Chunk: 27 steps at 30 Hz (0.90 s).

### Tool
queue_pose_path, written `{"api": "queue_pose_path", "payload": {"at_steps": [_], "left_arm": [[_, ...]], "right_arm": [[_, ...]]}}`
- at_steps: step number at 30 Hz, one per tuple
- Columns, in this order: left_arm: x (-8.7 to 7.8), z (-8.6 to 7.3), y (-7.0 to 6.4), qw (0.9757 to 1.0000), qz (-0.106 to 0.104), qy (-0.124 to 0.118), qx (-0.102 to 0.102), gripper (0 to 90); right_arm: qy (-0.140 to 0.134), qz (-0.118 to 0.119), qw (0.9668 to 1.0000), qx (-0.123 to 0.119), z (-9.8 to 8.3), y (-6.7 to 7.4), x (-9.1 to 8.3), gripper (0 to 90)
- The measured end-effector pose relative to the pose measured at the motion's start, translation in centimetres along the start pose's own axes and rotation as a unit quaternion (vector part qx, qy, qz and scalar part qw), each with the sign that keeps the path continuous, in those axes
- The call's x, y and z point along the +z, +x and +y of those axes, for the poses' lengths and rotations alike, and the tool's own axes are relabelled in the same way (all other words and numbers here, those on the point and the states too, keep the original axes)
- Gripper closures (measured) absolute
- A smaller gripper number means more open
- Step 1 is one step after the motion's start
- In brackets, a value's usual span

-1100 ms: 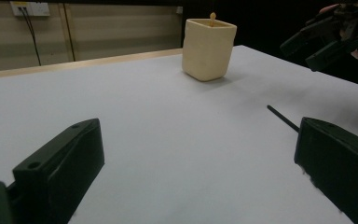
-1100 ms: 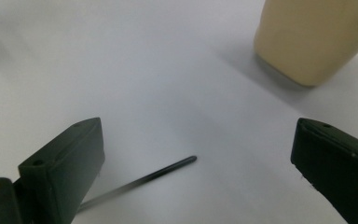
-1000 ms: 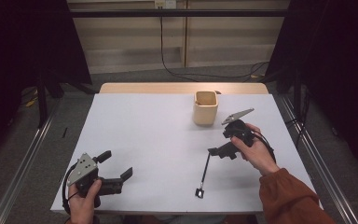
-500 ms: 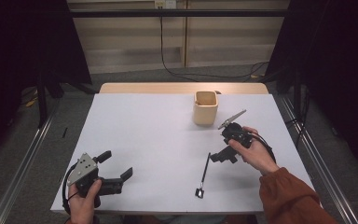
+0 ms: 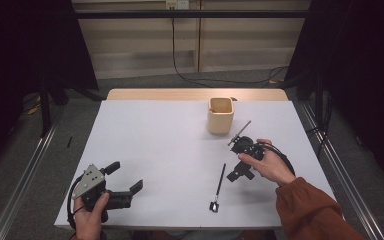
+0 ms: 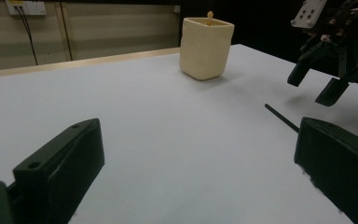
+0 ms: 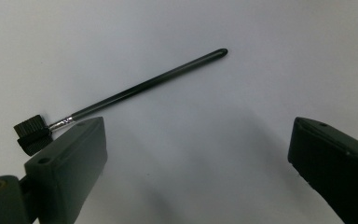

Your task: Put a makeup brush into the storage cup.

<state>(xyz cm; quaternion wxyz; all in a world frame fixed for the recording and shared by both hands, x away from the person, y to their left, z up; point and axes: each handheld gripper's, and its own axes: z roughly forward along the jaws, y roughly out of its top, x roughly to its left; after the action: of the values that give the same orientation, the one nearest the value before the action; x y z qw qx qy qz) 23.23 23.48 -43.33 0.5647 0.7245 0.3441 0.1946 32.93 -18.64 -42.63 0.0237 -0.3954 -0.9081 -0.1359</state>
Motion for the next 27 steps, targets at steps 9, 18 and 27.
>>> {"api": "queue_pose_path", "payload": {"at_steps": [9,18,27], "left_arm": [[0.0,0.0,0.0,1.0000,0.002,0.001,-0.001,1.4],[0.0,0.0,0.0,1.0000,0.001,0.001,-0.002,1.3],[0.1,0.0,0.0,1.0000,0.000,0.002,-0.001,1.3]], "right_arm": [[0.000,-0.005,0.9996,0.027,0.1,0.6,0.8,5.1],[-0.015,-0.011,0.9983,0.054,0.9,1.3,1.3,6.1],[-0.032,-0.011,0.9971,0.068,1.4,1.9,1.9,18.0]]}}
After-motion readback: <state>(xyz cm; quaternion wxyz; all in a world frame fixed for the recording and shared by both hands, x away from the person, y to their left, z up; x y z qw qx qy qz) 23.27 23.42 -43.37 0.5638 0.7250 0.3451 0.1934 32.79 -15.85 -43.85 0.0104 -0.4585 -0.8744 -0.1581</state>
